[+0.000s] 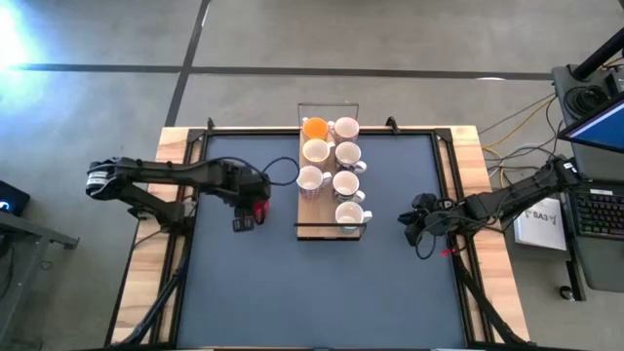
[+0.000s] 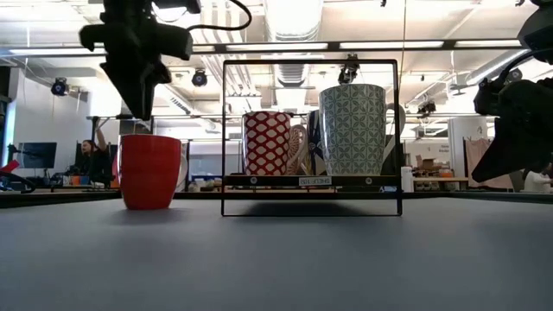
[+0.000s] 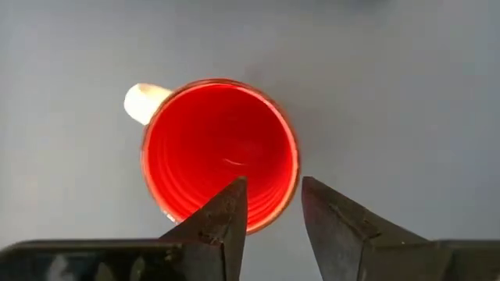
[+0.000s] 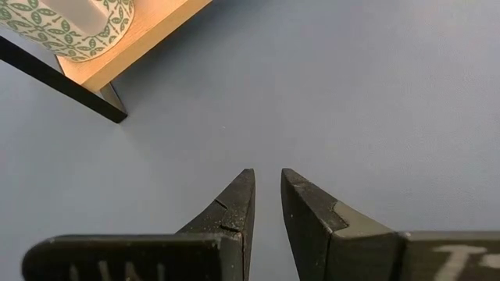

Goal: Place coffee mugs
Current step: Put the red mug on the shelf

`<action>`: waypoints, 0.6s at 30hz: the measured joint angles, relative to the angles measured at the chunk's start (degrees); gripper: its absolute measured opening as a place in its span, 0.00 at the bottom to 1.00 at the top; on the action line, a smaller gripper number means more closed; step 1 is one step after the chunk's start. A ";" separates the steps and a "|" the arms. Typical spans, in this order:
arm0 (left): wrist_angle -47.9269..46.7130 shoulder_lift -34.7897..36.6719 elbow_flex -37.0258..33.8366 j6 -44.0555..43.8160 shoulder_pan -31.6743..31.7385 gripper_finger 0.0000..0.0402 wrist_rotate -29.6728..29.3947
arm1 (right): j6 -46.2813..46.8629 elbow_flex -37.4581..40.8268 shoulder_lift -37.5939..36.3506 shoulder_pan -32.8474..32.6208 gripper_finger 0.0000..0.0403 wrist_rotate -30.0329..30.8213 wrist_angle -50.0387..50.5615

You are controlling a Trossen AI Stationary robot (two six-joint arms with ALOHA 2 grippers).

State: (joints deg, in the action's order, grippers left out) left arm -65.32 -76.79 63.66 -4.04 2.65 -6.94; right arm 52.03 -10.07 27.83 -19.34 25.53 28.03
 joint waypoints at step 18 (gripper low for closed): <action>4.58 0.00 -6.31 11.89 -0.47 0.35 1.10 | 0.00 0.00 0.00 0.00 0.13 0.01 -0.01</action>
State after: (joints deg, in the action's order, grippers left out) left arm -60.74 -76.79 57.35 7.86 2.17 -5.84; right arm 52.03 -10.07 27.83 -19.34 25.54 28.02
